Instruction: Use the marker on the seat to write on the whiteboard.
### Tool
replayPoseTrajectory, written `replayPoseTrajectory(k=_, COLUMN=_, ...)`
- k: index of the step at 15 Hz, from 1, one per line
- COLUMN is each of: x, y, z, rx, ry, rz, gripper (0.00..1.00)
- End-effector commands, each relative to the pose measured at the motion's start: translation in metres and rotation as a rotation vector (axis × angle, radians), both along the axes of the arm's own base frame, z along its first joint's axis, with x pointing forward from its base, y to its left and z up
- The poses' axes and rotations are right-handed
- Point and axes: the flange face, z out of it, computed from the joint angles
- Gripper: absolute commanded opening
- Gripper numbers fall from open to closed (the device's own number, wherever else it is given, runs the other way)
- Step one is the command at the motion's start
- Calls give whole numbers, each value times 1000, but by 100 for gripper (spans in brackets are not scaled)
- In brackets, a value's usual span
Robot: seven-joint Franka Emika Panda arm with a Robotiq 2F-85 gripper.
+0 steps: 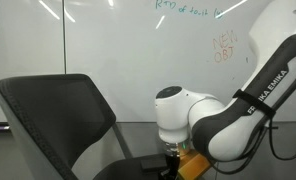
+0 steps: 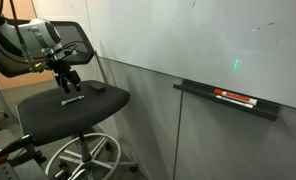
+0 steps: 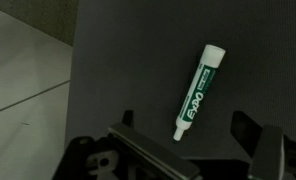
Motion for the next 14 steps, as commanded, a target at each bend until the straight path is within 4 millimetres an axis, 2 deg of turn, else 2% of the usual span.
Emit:
replayPoseTrajectory(k=1, x=9, y=8, z=-17, rx=17, ry=22, rz=-42, gripper=100)
replayPoseTrajectory(k=7, x=13, y=0, z=-35, rx=33, ry=77, rz=-116, gripper=98)
replayPoseTrajectory(k=8, x=14, y=-2, z=-36, rx=35, ry=84, rz=-129, gripper=74)
replayPoseTrajectory(k=9, x=14, y=-4, z=-37, rx=38, ry=87, rz=-140, gripper=74)
replayPoseTrajectory(k=10, x=15, y=-5, z=-37, rx=40, ry=88, rz=-147, gripper=68)
replayPoseTrajectory(k=14, x=17, y=-4, z=-35, rx=61, ry=89, rz=-164, gripper=38)
